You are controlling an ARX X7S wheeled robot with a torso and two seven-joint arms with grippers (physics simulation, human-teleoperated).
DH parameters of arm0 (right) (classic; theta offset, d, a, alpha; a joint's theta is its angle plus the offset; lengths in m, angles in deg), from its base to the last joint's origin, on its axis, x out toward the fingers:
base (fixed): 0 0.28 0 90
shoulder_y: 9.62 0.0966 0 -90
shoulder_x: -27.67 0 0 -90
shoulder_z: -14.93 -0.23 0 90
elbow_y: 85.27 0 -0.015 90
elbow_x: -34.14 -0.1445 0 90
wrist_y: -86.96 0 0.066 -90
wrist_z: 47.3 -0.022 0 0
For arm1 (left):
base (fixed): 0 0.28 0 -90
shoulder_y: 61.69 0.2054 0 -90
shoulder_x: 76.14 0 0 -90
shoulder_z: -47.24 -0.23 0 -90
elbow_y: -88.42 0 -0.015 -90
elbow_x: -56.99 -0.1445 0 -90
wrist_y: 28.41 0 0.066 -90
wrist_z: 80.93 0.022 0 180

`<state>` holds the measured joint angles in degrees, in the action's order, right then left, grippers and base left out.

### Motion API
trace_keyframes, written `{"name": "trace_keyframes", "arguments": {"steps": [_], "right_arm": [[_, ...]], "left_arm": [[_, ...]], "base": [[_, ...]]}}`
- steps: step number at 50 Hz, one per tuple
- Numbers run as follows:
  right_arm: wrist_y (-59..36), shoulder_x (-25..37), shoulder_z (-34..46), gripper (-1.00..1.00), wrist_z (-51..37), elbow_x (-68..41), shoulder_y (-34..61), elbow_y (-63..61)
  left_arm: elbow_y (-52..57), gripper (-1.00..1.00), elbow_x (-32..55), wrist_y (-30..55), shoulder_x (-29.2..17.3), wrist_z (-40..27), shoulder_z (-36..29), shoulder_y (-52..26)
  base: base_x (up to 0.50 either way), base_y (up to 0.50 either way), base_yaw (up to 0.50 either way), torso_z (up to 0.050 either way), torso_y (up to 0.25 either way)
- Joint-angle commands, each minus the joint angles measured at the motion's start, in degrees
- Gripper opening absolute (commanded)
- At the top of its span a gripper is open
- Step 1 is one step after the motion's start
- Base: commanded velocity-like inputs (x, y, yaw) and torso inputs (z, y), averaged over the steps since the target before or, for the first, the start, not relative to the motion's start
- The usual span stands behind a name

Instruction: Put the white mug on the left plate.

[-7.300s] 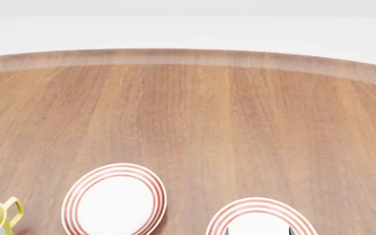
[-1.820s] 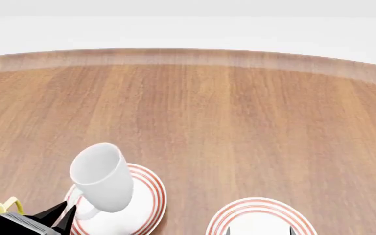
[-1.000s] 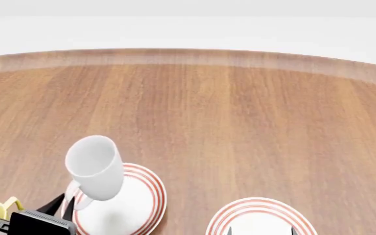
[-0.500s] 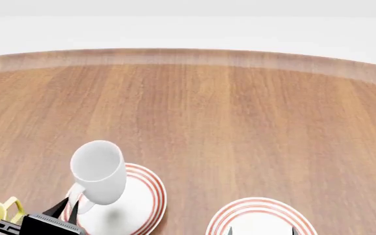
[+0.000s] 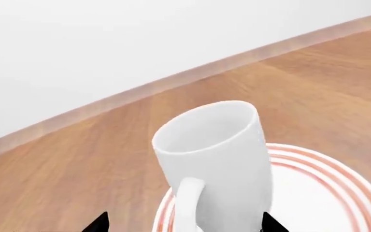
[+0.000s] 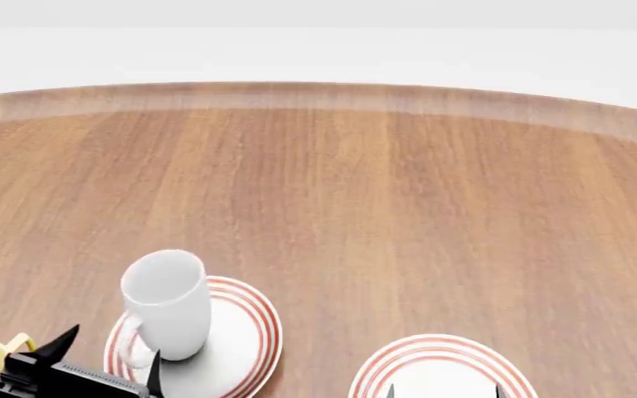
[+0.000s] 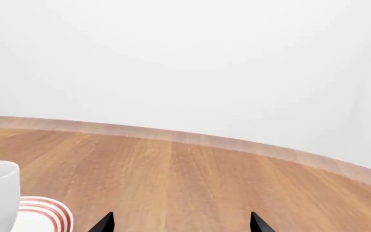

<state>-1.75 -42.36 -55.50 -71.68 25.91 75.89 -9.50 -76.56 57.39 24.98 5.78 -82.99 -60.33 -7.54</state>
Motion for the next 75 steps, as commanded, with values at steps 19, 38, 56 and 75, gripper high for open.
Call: {"name": "trace_keyframes", "arguments": {"steps": [19,38,56,75], "right_arm": [[0.03,0.28,0.32,1.00,-0.41,-0.31,0.08,0.03],[6.61,0.86,-2.20,1.00,-4.25,2.15,-3.34,-6.02],[7.60,1.74,-2.45,1.00,-5.75,3.60,-6.03,-10.57],[7.55,2.12,-2.32,1.00,-5.96,3.41,-5.99,-10.47]], "left_arm": [[19.23,1.00,0.27,5.58,-2.63,-1.02,0.72,7.05],[78.32,1.00,4.68,23.76,-10.82,-5.60,5.40,31.92],[91.55,1.00,3.69,23.19,-12.70,-8.84,7.10,40.84],[92.16,1.00,2.55,23.28,-12.61,-9.51,6.34,40.78]], "base": [[0.00,0.00,0.00,0.000,0.000],[0.00,0.00,0.00,0.000,0.000],[0.00,0.00,0.00,0.000,0.000],[0.00,0.00,0.00,0.000,0.000]]}}
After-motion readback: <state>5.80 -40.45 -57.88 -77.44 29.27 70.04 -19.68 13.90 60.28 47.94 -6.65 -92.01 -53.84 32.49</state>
